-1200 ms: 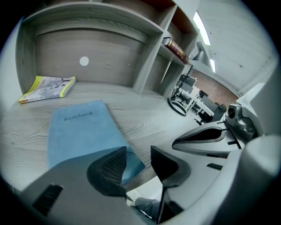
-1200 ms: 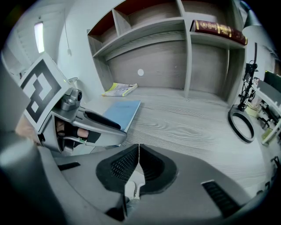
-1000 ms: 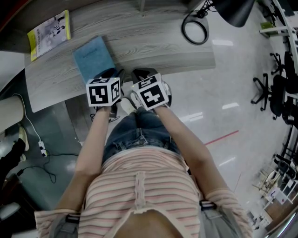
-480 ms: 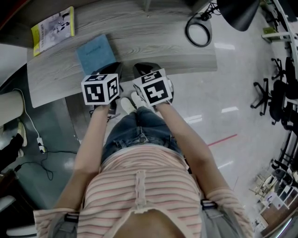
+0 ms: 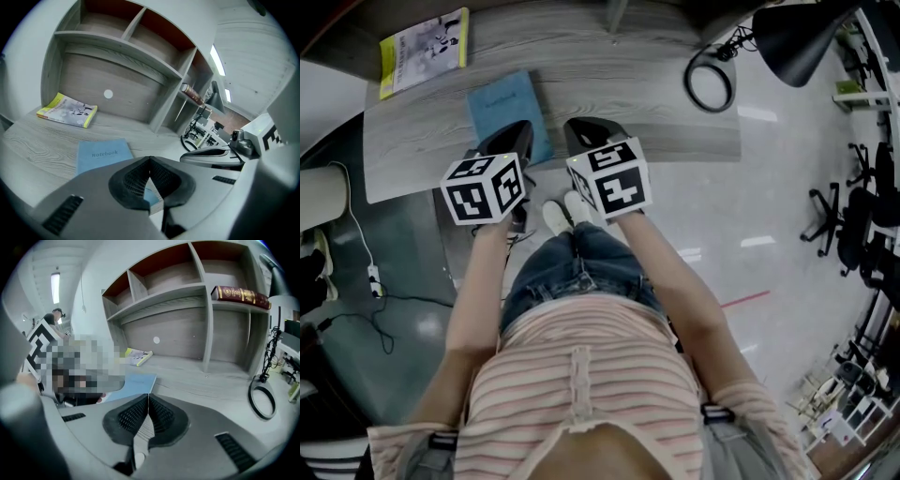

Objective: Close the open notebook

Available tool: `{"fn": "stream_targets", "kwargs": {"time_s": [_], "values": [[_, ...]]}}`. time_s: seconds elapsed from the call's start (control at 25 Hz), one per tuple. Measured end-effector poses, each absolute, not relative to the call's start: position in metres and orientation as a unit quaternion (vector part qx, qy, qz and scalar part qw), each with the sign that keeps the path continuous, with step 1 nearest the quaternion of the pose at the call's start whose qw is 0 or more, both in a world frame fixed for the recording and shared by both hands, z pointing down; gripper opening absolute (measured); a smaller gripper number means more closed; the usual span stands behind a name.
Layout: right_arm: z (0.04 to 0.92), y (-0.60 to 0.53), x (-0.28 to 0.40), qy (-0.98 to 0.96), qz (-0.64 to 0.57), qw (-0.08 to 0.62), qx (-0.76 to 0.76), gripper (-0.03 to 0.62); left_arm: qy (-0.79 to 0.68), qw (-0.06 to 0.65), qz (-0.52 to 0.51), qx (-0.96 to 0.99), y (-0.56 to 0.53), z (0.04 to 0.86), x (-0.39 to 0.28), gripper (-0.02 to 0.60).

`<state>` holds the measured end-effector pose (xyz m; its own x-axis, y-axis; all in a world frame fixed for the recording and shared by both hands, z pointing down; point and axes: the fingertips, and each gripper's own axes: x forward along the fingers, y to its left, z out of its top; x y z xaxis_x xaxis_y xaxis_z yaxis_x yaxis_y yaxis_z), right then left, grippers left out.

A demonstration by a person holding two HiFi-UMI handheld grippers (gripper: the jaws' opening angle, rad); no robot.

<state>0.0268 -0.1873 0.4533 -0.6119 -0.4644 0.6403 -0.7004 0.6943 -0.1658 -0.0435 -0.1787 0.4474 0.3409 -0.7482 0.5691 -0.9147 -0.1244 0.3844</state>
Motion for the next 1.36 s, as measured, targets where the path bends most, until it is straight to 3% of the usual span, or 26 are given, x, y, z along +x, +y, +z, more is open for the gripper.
{"fn": "stream_targets", "kwargs": {"time_s": [1.36], "values": [[0.341,-0.171,-0.033,-0.944,0.117,0.160,0.262,0.017,-0.733,0.195,0.007,0.652,-0.098,0.335,-0.168,0.011]]}}
